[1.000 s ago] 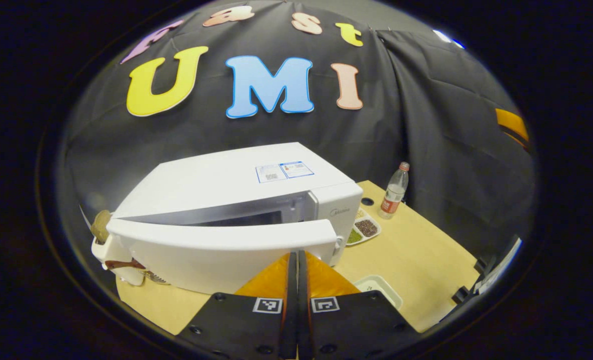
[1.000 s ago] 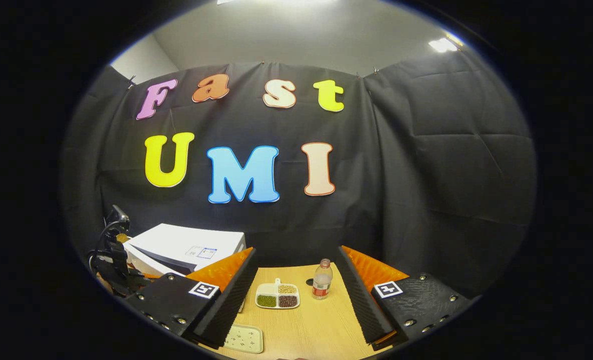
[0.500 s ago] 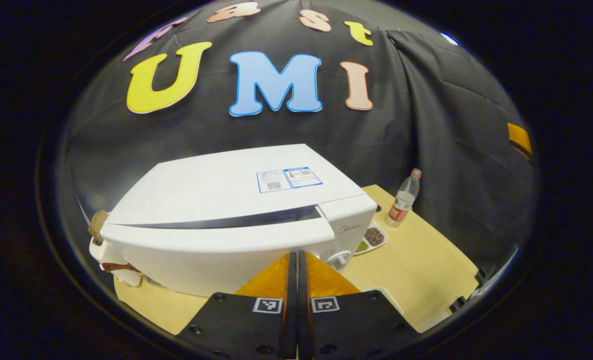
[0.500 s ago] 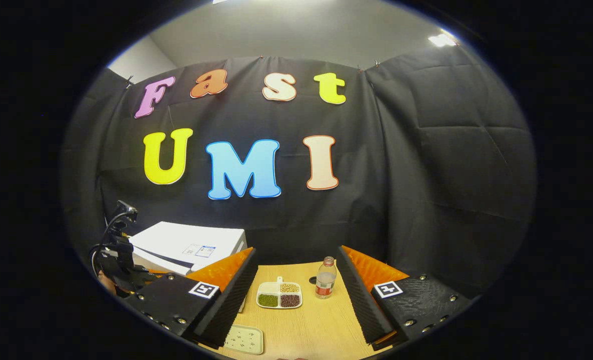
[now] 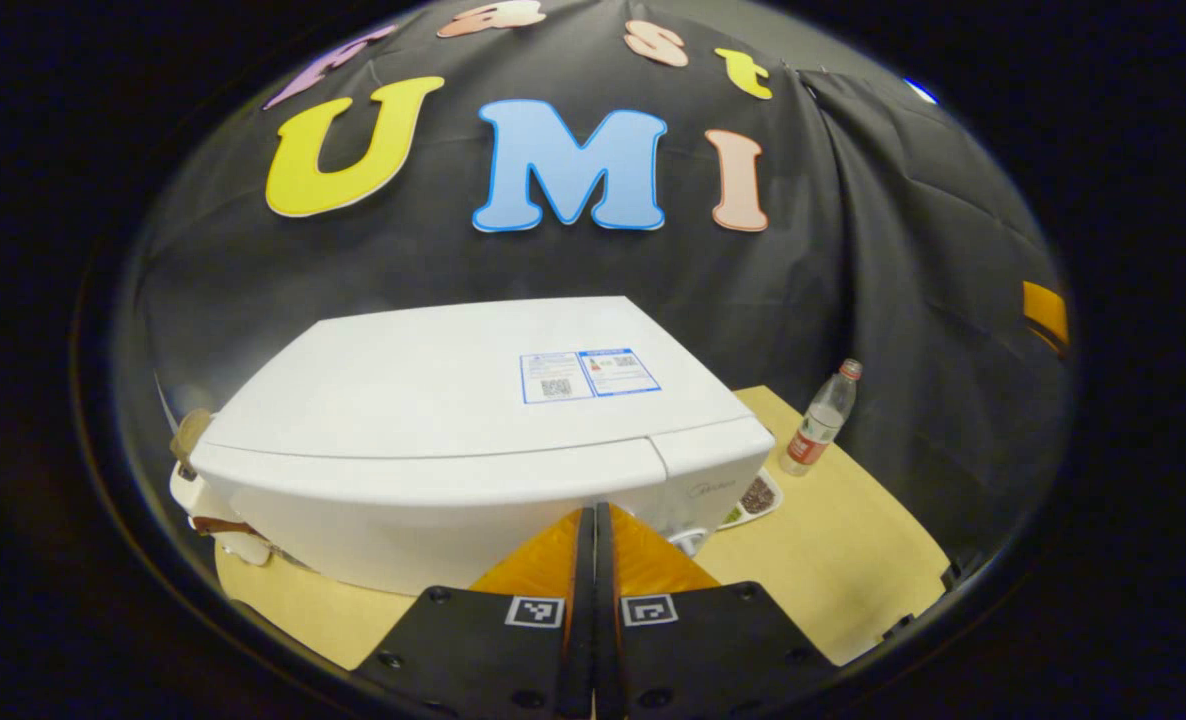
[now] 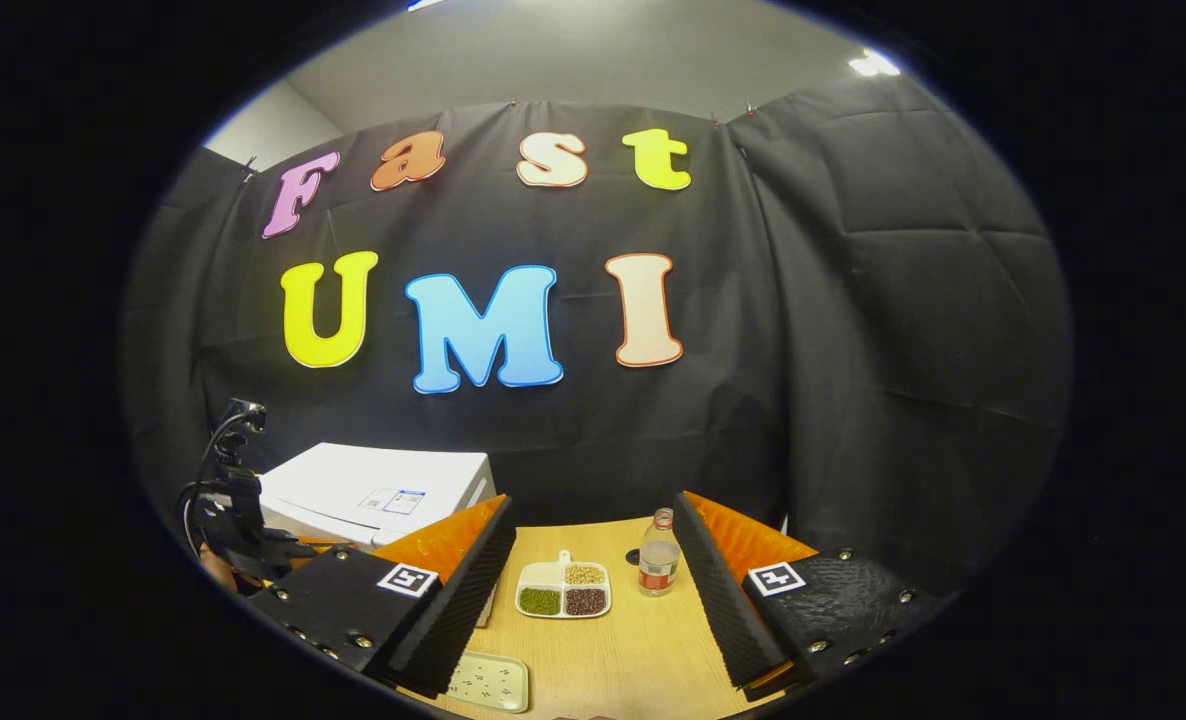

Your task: Open the microwave oven with the left hand, put the food in, and close the microwave oven.

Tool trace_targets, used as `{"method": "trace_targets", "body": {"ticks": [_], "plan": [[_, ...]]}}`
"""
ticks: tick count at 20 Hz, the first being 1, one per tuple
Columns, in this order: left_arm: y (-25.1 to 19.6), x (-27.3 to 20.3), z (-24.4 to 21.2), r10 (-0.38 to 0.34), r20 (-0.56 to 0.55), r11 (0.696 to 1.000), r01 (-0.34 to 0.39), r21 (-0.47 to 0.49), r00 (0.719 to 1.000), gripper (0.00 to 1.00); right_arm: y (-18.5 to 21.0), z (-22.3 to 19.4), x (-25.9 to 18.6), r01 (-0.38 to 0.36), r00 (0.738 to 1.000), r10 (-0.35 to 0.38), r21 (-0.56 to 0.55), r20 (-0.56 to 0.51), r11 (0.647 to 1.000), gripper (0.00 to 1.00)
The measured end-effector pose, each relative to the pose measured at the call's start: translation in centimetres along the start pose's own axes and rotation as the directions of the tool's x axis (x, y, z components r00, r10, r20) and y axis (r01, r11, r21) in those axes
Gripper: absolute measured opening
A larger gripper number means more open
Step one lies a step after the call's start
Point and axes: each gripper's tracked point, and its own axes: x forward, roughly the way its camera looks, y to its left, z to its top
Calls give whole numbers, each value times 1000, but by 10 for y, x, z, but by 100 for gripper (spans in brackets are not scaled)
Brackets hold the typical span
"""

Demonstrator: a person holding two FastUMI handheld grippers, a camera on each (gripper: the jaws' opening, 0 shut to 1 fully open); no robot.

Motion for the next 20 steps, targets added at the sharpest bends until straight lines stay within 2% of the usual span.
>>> {"method": "trace_targets", "body": {"ticks": [2, 4, 7, 9, 11, 12, 14, 15, 16, 18, 20], "plan": [[2, -1, -1, 19, 6, 1000, -19, 10, 1000, 7, 5, 1, 3, -28, 1000, 28, -7, 1, 1000, 97], [3, -4, -3, 48, 0, 999, -48, -25, 999, 7, 12, 1, 7, -68, 998, 68, -8, -1, 998, 97], [-3, -28, 20, 71, 83, 997, -69, -25, 994, 7, 18, 4, 9, -122, 992, 122, -28, 11, 992, 97], [-6, -50, 39, 102, 156, 994, -104, 10, 983, 7, 24, 4, 11, -165, 986, 165, -21, 2, 986, 97], [-13, -77, 65, 111, 227, 994, -113, -1, 968, 8, 26, 7, 15, -193, 981, 193, -19, -6, 981, 97], [-17, -87, 77, 114, 263, 993, -116, -9, 958, 34, 27, 8, 17, -205, 979, 205, -15, -8, 979, 97], [-20, -116, 106, 142, 340, 990, -140, -32, 930, 79, 28, 14, 20, -216, 976, 215, -14, -11, 976, 97], [-22, -126, 124, 152, 381, 988, -146, -44, 912, 92, 29, 18, 22, -218, 976, 217, -17, -9, 976, 97], [-23, -150, 137, 164, 426, 986, -154, -58, 890, 99, 30, 20, 23, -214, 977, 214, -22, -9, 977, 97], [-27, -182, 168, 169, 503, 986, -145, -86, 847, 98, 36, 28, 21, -214, 977, 214, -31, -3, 976, 97], [-30, -208, 190, 172, 530, 985, -140, -100, 830, 97, 42, 39, 19, -202, 979, 203, -37, 9, 979, 97]]}}
